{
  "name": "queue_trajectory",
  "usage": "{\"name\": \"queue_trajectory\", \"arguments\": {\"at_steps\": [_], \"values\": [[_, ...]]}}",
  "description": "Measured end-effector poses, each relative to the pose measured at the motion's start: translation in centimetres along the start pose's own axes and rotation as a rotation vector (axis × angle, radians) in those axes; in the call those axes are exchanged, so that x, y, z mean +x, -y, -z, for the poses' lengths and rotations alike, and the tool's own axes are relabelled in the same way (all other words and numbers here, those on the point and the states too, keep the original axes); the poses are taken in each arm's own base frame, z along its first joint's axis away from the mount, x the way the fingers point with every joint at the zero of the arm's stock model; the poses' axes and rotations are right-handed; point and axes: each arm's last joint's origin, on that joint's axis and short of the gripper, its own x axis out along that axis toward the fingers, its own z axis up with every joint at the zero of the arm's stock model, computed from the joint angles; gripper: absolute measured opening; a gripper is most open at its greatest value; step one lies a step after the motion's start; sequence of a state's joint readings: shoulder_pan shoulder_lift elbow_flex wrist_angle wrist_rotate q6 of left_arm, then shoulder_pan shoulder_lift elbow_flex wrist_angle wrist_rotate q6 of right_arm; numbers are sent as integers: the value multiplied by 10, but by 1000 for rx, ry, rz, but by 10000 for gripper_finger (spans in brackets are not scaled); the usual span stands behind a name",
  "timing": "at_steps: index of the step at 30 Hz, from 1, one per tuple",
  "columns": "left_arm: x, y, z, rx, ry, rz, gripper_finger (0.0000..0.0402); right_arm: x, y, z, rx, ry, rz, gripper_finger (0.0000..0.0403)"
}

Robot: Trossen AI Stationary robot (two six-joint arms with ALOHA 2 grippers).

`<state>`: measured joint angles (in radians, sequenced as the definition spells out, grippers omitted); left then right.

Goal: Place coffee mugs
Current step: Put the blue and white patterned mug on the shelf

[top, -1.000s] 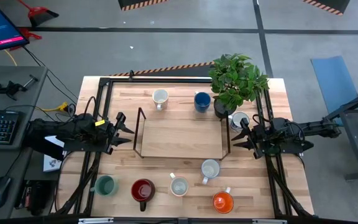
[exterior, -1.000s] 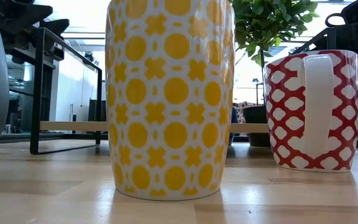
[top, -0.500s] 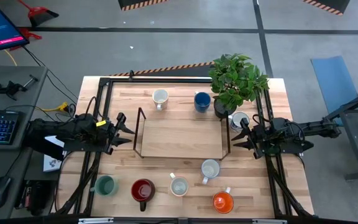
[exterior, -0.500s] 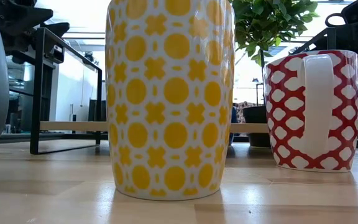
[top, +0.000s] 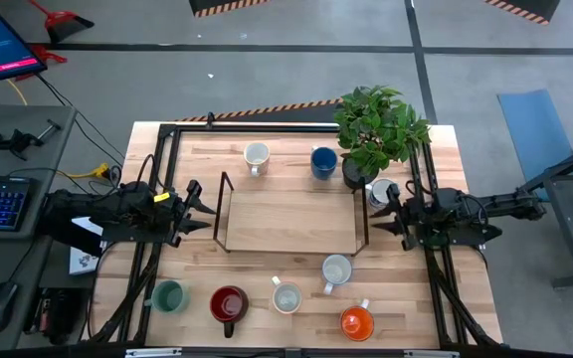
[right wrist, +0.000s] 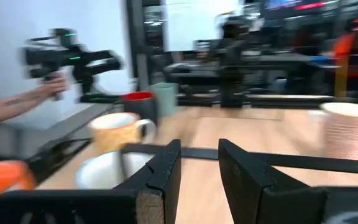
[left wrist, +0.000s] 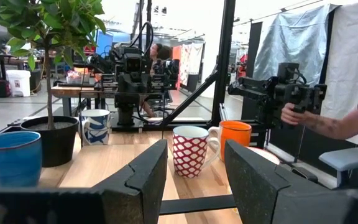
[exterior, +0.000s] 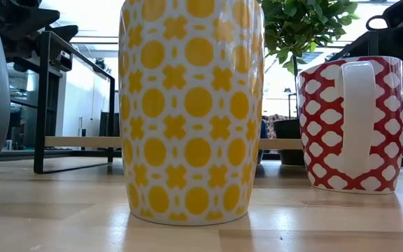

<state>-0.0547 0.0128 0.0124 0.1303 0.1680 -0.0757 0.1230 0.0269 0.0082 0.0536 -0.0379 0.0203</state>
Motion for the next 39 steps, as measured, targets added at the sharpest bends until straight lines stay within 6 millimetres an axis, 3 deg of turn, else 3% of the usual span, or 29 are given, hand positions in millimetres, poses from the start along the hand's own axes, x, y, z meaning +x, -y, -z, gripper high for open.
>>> {"name": "queue_trajectory", "arguments": {"at_steps": [7, 11, 18, 22, 30, 34, 39], "values": [[0, -3, 0, 60, 5, -91, 150, -3, 7, -17, -1, 156, 249, 97], [0, -4, 0, 61, 8, -151, 150, -9, 6, -45, -75, 178, 255, 97], [0, -5, 0, 55, 8, -157, 150, -39, 6, -86, 37, -116, 333, 97], [0, -5, 0, 55, 8, -159, 150, -44, 6, -101, 8, -139, 332, 97], [0, -5, 0, 51, 8, -160, 150, -29, 6, -113, -12, -292, 325, 97], [0, -5, 0, 27, 9, -162, 150, -19, 7, -125, -10, -450, 360, 97], [0, -5, 0, 25, 5, -164, 150, -21, 8, -135, 85, -803, 506, 97]]}}
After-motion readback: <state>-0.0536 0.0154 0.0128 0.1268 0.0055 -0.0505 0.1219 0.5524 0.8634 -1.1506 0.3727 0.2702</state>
